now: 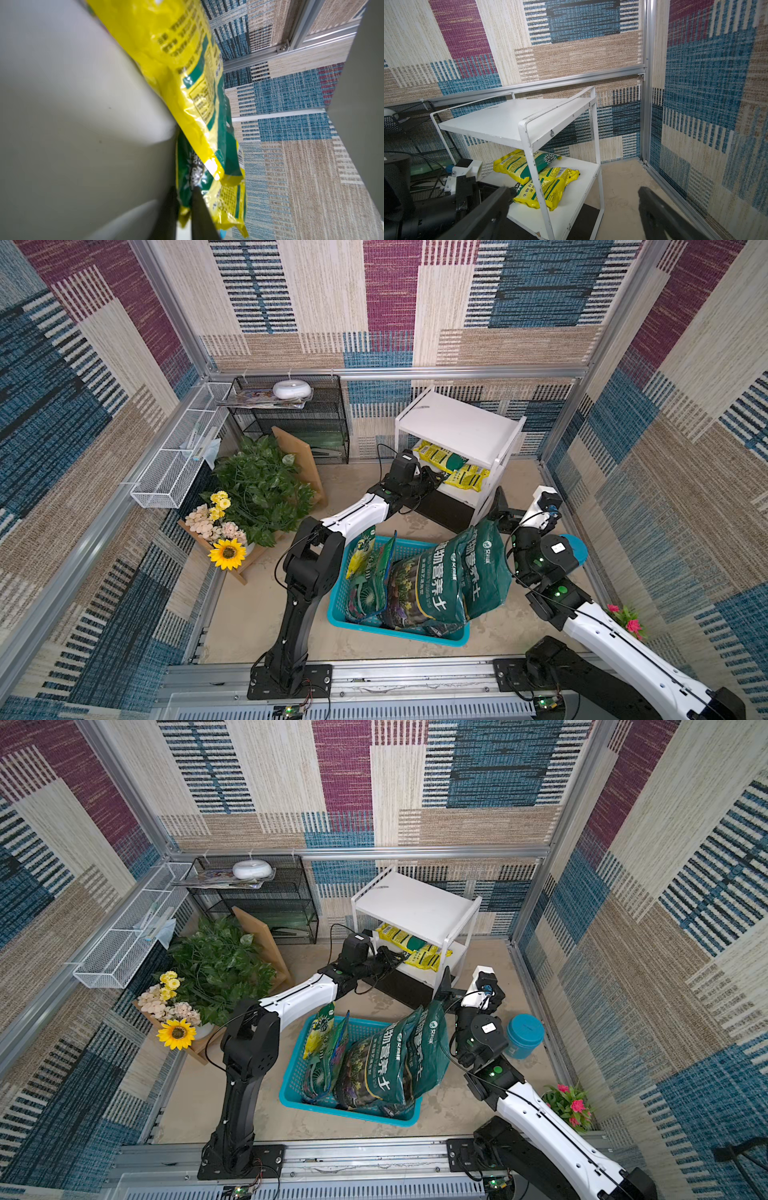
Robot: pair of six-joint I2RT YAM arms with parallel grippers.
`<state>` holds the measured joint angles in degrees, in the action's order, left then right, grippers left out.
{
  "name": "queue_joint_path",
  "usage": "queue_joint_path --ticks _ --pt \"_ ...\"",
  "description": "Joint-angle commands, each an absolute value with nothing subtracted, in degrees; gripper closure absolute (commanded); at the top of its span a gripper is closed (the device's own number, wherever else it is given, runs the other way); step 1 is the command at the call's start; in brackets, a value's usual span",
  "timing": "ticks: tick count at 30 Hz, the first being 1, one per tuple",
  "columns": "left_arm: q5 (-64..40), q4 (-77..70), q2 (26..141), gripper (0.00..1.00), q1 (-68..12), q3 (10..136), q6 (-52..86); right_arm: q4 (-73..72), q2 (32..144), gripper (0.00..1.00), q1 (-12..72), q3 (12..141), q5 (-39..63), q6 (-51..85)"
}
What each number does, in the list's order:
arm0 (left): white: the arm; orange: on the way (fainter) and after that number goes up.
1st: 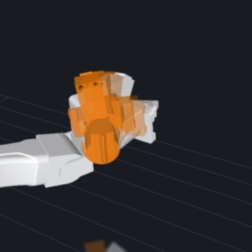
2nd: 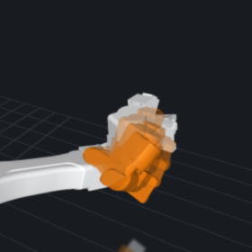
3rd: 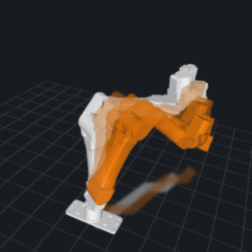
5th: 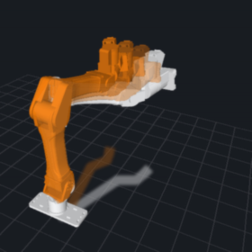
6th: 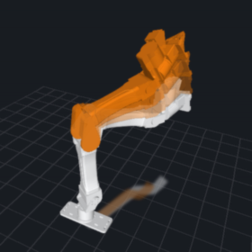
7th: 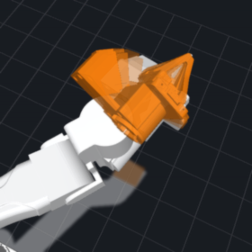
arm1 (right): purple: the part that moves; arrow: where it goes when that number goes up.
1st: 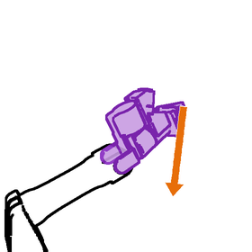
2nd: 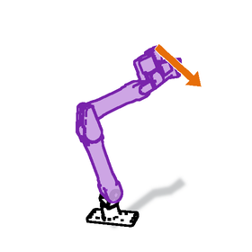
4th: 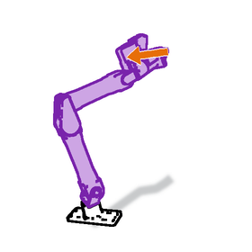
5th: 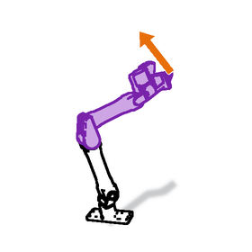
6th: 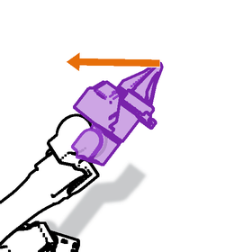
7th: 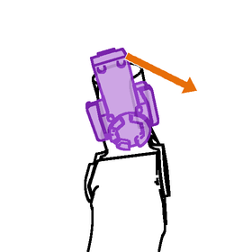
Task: Take down the fertilizer bag from the shelf
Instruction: Pick up the fertilizer bag from the shelf.
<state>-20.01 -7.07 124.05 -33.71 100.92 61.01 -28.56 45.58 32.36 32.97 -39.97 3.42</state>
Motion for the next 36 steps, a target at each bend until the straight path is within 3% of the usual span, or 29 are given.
queue_joint_path --ticks 1,21,36 --pt "-18.8 -2.0 124.0 1.00 -33.7 101.3 59.9 -29.6 45.7 0.01 32.4 33.0 -39.7 3.7" --pt "-15.1 -1.5 103.9 1.00 -35.0 88.6 52.7 -28.6 43.2 0.01 32.4 32.4 -38.3 5.0" --pt "3.9 8.3 74.7 1.00 -39.3 72.9 36.2 -27.4 40.4 0.01 32.4 31.6 -36.3 6.7"
